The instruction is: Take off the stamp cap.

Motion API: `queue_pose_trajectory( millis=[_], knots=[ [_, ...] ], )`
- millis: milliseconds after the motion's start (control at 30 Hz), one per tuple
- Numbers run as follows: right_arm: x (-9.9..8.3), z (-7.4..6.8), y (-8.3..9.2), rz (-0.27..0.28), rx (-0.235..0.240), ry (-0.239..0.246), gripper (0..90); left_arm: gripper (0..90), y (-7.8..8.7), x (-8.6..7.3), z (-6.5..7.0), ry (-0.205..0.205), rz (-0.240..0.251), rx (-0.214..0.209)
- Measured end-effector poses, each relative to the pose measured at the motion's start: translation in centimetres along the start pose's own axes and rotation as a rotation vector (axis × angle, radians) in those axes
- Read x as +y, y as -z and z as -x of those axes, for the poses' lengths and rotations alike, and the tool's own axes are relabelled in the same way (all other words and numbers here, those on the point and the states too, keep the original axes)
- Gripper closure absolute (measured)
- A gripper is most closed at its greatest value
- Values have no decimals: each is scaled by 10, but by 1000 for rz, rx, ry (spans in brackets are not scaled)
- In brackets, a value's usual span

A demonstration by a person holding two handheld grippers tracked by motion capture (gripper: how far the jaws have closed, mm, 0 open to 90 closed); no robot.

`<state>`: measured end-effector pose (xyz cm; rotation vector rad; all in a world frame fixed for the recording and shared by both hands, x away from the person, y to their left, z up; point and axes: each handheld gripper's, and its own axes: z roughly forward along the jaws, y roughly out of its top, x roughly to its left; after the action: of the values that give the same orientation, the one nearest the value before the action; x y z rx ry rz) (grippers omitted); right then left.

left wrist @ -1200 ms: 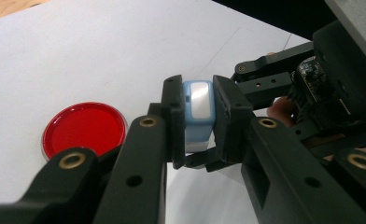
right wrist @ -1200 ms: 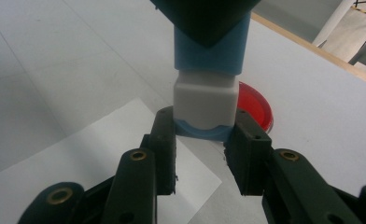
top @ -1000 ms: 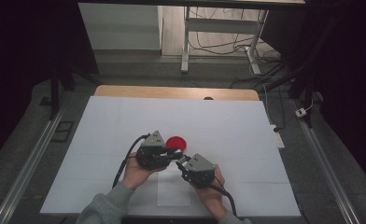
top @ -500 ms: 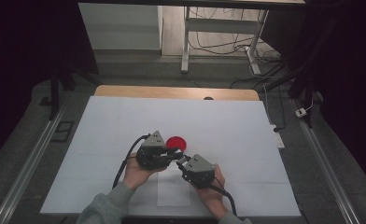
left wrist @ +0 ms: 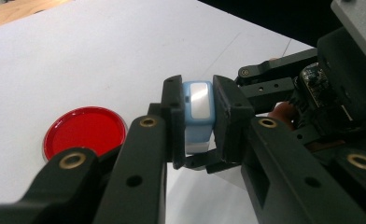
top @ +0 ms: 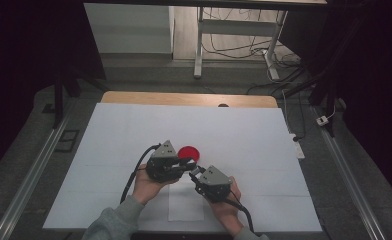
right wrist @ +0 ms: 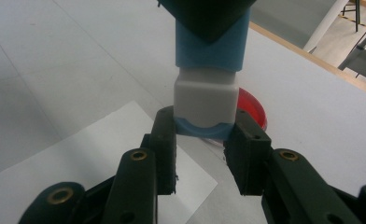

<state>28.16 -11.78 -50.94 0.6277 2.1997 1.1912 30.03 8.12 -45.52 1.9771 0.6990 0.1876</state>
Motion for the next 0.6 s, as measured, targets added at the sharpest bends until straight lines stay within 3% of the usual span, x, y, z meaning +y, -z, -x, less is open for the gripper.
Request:
queue_pose_trajectory(
  millis=[600],
  knots=[
    [-2, 0, -1, -3, 4, 17, 652, 759, -1, -1, 0, 4, -5, 1]
  ],
)
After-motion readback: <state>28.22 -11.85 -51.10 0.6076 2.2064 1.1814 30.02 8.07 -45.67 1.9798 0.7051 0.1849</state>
